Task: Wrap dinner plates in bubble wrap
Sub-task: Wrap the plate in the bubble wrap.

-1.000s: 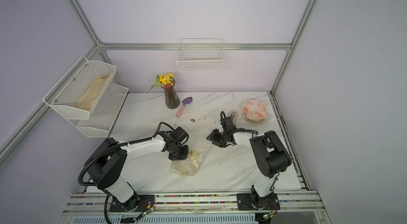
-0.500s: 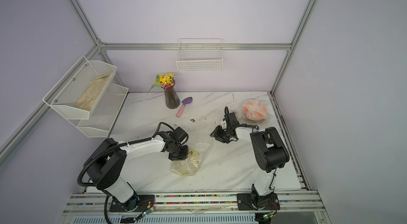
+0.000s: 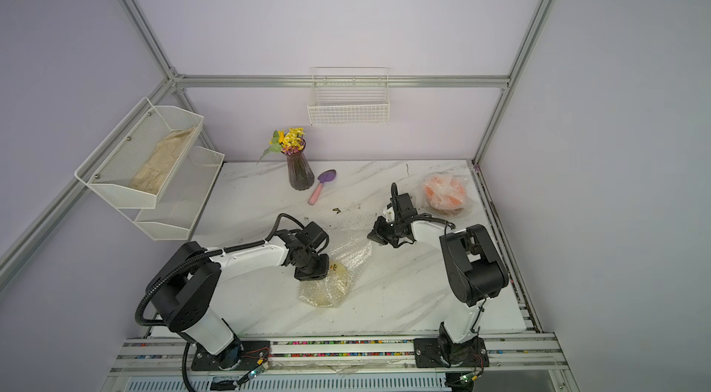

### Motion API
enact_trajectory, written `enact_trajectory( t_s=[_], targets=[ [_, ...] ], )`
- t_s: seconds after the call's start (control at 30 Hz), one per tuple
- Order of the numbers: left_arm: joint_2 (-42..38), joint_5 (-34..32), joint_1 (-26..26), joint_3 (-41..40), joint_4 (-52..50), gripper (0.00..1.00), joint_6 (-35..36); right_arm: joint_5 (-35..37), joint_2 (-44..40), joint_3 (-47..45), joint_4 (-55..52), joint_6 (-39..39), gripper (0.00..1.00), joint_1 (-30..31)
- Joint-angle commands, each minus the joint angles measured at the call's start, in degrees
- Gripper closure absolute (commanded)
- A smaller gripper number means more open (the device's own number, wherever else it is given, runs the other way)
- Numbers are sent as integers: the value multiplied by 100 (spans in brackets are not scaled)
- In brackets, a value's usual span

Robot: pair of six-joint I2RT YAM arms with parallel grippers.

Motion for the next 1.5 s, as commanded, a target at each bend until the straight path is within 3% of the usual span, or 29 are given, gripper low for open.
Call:
enact_trajectory(
  t_s=[0.0,0.27,0.43,0.53,0.7,0.9,1.0,1.17,1.33,1.47],
  targets=[
    [543,-352,-16,-408,-271,92,67,150,-542,-21,-435,224,100,367],
    [611,-343,-23,-351,-163,92,62,474,-1164,-869,329,1584,100,2004],
    [645,-337,-15,-293,-146,93,76,587,-507,-1116,1299,2258,100,2987],
    [603,-338,-9,-269,-159,93,77,506,4,-1028,1710,2422,100,3282],
    [350,-360,-7,-108,-249,92,59,581,411,-961,1529,2317,100,3333],
    [-647,-621,2,378,-1071,89,-26,745,465,-963,1273,2228,100,3339],
    [-1029,-585,3,182,-1351,89,-262,795,416,-887,1107,2145,100,3340],
    [-941,199,-7,-635,-528,91,-696,859,283,-645,996,1975,100,3345],
    [-430,94,-7,-674,-541,95,-752,400,-40,-199,545,1478,100,3351],
    [-379,141,-18,-823,-286,95,-886,26,133,-276,689,1518,100,3397]
  ],
)
